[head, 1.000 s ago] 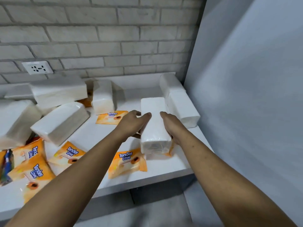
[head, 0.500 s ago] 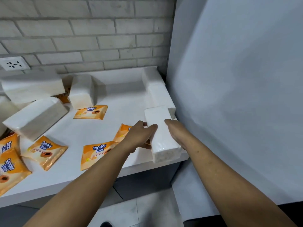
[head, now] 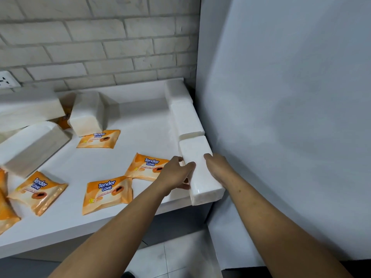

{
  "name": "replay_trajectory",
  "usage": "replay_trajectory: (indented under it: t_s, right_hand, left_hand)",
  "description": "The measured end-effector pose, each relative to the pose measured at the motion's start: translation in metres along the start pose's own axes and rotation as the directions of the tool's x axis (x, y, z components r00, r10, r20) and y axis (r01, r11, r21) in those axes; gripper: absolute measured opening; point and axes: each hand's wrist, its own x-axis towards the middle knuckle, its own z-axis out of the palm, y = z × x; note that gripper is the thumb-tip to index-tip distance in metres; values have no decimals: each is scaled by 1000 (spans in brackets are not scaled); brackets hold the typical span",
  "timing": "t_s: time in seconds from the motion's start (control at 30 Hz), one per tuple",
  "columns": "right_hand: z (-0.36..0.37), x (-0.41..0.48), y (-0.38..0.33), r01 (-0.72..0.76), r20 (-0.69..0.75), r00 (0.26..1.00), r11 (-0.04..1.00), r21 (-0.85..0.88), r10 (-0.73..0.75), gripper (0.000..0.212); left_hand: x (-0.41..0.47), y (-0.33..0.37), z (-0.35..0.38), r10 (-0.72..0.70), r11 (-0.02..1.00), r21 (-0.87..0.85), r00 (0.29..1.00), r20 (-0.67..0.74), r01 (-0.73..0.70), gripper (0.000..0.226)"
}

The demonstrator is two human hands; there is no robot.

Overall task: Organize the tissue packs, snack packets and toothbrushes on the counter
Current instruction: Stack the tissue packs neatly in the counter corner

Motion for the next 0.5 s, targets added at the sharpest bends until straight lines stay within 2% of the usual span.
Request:
replay_trajectory:
  t_s: [0.2, 0.5]
  right_hand:
    - [-2, 11, -4, 14, -26, 1000, 1000, -9, -14, 49]
    - [0, 21, -8, 41, -34, 999, 998, -42, -42, 51]
  left_hand:
    - [8, 6, 4, 17, 1000, -9, 999, -41, -17, 60]
    - [14, 8, 4, 18, 1000, 0, 998, -66, -18, 55]
